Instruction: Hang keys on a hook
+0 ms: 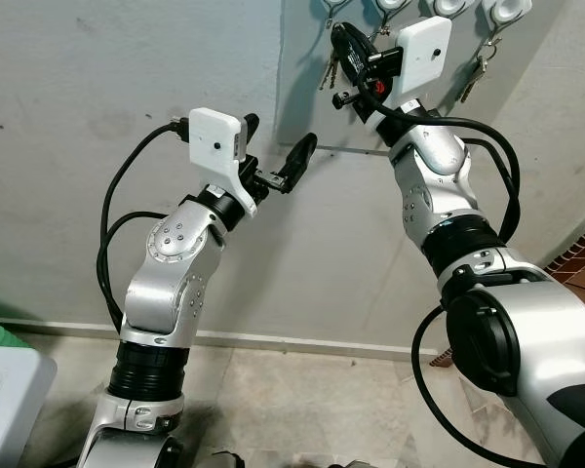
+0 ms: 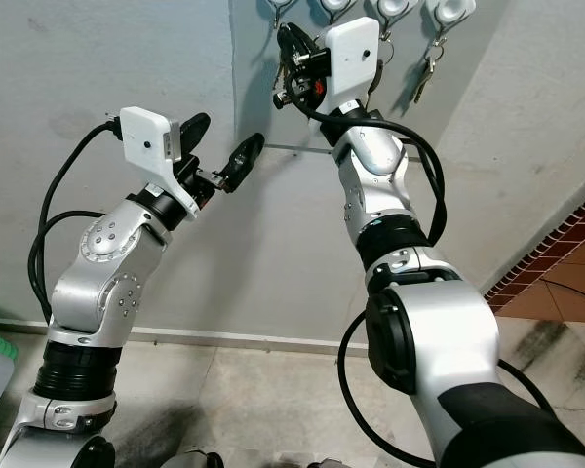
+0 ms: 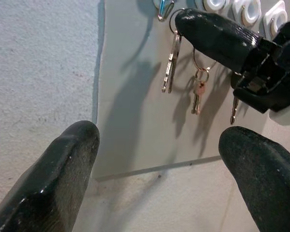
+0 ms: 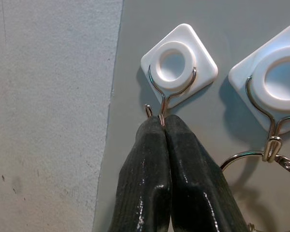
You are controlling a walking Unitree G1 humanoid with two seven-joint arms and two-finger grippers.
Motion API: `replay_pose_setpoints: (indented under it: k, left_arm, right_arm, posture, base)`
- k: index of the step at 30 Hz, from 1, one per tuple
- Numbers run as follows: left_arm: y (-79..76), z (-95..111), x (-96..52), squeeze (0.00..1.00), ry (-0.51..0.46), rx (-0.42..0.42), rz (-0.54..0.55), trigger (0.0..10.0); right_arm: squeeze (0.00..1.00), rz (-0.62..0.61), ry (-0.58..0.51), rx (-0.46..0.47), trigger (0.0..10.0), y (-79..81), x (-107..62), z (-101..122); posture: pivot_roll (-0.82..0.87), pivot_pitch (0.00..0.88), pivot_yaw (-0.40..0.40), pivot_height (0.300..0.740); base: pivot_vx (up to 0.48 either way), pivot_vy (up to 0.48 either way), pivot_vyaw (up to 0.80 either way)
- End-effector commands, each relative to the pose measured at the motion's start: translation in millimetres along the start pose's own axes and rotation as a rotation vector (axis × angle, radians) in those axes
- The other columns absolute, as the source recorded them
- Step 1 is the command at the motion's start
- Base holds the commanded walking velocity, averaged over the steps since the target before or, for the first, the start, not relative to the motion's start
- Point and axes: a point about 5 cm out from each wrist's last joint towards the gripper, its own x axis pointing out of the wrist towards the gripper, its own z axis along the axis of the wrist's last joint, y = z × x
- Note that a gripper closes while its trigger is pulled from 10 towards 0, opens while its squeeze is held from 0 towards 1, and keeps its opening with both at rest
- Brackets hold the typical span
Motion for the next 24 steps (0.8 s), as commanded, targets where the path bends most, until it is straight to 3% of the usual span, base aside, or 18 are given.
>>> replay_pose_setpoints:
  k: [1, 24]
  left_arm:
    - [-1.2, 3.1, -1.3, 0.0, -0.01, -0.003, -0.005, 10.0]
    - [-2.2, 2.7, -2.4, 0.0, -0.008, -0.017, 0.0, 10.0]
  right_arm:
    - [0.0, 0.012, -0.032, -0.026, 10.0, -1.6, 4.3, 9.1]
    - [0.0, 0.05, -0.097, -0.072, 10.0, 4.0, 6.1, 16.7]
  posture:
    - [0.06, 0.122, -0.085, 0.74]
    - [0.06, 0.12, -0.087, 0.74]
  base:
    - [0.0, 0.0, 0.0]
    - [0.0, 0.0, 0.0]
